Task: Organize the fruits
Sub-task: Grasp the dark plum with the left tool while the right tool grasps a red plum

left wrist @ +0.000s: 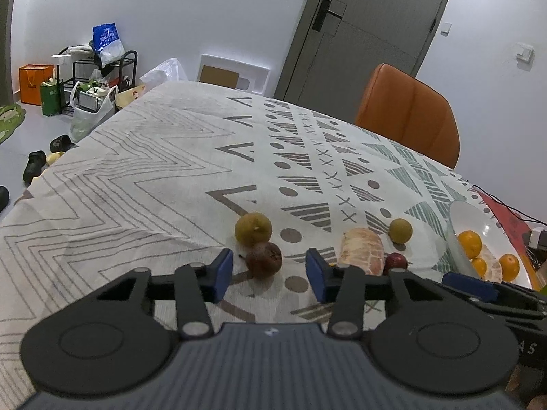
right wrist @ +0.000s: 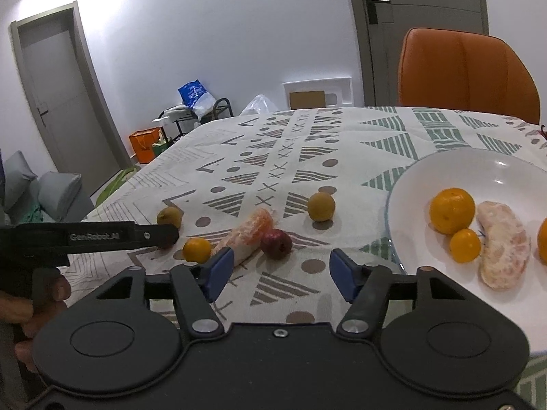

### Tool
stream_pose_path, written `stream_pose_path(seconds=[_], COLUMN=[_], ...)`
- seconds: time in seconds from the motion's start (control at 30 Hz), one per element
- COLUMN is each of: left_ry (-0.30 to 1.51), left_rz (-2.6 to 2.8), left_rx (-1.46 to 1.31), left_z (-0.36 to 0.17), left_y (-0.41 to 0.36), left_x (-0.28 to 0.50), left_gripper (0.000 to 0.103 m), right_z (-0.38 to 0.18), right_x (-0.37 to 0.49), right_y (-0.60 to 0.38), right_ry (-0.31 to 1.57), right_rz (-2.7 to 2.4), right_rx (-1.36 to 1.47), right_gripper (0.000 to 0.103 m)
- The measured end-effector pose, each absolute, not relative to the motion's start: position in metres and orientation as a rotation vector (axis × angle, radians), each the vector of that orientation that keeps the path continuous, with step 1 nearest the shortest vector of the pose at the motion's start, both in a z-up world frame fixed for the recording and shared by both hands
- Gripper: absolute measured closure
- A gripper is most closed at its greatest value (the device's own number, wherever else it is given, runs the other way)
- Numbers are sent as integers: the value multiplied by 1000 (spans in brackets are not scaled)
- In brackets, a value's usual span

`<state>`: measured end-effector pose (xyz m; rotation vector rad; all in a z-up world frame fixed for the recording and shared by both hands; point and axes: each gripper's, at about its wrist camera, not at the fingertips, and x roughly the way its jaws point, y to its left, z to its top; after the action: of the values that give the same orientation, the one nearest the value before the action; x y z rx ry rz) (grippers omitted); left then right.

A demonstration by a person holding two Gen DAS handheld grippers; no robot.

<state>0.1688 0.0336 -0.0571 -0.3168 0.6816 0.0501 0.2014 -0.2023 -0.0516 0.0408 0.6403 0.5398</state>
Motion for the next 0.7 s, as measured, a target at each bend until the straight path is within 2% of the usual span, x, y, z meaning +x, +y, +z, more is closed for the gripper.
stream_pose_path(seconds=[0.03, 0.1, 0.17, 0.37, 0.7], left_ry=[685, 688, 690, 690, 690], left_rz=[51, 50, 49, 39, 54], left_rx=[-316, -311, -308, -326, -327], left_z=[-59, -60, -60, -60, -58], left_y=[34, 34, 35, 42, 44], left_x=[171, 173, 175, 175, 173], left_gripper=[63, 74, 81, 81, 81], right_z=[-52, -53, -55, -59, -65], right_x=[203, 206, 210, 220, 224], right_y=[-201, -198, -194, -183, -176], right_ry=[642, 646, 655, 673, 661], right_rz=[540, 541, 541, 533, 515], right_rx=[39, 34, 24, -16, -69], right_gripper=[41, 41, 43, 55, 64])
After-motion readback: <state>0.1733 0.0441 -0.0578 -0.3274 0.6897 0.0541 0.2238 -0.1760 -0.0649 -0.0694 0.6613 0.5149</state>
